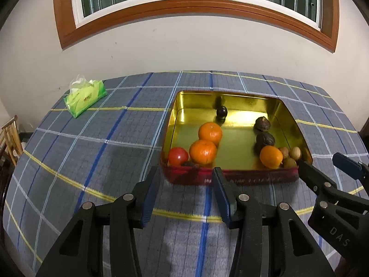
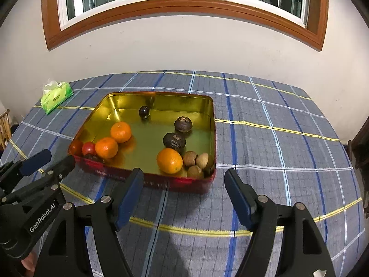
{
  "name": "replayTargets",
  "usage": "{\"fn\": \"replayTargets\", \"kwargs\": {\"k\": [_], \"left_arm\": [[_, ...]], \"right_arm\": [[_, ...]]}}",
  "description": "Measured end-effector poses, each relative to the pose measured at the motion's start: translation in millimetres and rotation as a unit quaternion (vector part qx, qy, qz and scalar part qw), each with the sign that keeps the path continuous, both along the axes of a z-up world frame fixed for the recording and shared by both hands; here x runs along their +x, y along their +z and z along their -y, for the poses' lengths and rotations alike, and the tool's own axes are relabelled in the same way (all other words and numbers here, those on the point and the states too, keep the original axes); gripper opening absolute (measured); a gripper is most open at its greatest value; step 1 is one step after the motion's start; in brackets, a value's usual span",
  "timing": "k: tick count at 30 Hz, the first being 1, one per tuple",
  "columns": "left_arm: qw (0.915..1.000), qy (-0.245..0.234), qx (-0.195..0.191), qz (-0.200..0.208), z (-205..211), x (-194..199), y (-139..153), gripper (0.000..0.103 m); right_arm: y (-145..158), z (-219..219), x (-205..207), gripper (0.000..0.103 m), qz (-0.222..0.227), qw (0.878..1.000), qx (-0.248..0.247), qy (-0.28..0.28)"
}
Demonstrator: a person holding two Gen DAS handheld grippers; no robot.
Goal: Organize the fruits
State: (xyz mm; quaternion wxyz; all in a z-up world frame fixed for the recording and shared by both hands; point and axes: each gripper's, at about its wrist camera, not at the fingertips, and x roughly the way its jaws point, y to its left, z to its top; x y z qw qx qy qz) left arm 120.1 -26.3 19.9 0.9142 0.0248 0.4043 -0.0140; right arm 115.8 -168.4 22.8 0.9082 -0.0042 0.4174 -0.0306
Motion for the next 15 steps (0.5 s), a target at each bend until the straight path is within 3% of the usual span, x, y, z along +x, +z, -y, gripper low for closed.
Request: {"fn": "replayTargets", "kwargs": {"k": [15], "left_arm": [[1.0000, -0.004, -0.001, 0.000, 0, -17, -3, 0.048]], "right_arm": [[0, 2, -15, 0.070, 0.001, 1.000, -0.001, -0.004]]}}
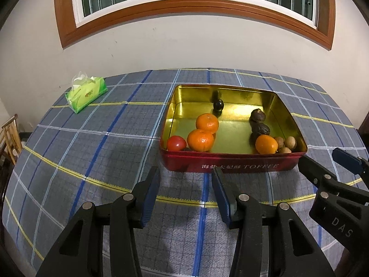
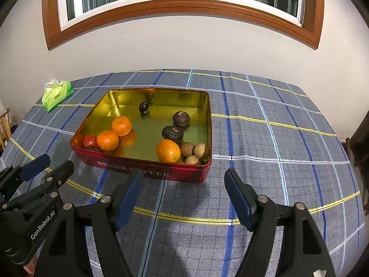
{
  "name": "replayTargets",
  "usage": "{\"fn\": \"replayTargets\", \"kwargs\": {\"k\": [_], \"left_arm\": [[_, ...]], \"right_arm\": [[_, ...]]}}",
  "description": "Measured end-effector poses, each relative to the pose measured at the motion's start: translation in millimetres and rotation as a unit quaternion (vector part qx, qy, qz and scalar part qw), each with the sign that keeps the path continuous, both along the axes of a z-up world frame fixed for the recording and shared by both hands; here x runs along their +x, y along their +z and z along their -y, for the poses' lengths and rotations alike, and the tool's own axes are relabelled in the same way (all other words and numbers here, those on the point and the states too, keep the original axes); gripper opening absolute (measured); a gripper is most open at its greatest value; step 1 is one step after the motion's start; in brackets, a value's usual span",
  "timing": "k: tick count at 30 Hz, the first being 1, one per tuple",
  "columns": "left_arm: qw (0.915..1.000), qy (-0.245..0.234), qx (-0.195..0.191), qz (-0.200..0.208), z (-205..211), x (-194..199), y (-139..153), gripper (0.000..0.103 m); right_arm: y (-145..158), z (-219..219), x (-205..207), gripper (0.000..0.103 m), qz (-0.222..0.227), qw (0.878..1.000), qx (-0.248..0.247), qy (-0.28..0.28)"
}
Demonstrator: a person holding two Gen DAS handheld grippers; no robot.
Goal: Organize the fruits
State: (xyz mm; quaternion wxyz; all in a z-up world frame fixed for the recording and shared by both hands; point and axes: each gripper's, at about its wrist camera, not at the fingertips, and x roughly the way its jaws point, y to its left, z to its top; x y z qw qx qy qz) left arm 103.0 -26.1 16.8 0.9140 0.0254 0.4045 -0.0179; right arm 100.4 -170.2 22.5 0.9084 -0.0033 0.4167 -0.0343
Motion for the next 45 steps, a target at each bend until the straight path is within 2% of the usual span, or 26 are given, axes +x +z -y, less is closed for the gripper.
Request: {"fn": "replayTargets", "kwargs": {"k": [45], "left_arm": [[0.9999, -0.010, -0.006, -0.010, 2.8, -3.6, -2.5, 0.048]], "right_arm": [[-4.7, -4.4, -2.2, 0.070, -0.012, 1.000, -0.001, 0.005]]}}
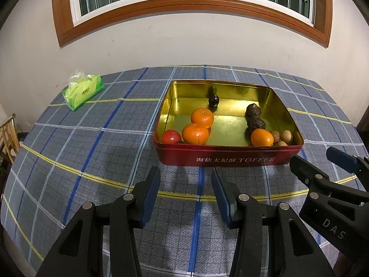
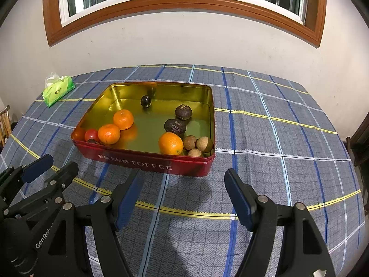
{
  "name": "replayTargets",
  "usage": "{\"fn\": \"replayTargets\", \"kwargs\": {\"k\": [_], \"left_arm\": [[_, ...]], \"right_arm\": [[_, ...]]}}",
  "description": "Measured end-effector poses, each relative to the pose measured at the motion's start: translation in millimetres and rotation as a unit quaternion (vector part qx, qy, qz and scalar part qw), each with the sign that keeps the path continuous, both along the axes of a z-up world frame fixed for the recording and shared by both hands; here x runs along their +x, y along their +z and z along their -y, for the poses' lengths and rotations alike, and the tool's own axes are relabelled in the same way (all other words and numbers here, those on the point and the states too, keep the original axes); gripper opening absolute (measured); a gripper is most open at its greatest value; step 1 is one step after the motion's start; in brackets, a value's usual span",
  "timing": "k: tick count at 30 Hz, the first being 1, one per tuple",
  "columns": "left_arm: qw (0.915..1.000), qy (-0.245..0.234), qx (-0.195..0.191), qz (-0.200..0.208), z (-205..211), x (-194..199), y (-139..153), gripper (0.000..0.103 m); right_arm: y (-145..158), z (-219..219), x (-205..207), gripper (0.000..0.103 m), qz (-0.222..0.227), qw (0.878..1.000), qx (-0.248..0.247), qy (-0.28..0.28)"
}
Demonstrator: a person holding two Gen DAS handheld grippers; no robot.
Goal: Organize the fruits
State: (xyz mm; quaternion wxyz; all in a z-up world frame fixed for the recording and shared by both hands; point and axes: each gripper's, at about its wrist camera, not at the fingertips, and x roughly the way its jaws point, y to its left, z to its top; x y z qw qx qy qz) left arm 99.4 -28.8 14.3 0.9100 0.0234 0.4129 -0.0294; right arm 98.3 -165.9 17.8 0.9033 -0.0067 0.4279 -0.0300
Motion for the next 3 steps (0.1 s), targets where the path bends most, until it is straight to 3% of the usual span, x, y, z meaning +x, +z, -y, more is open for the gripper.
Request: {"fn": "replayTargets", "kwargs": {"k": [3], "left_arm": [[1.0000, -0.001, -0.001, -0.002, -0.5, 1.3, -0.6, 0.048]], "right_arm": [[-2.0, 0.5, -0.3, 0.070, -0.001, 1.000, 0.000, 0.000]]}}
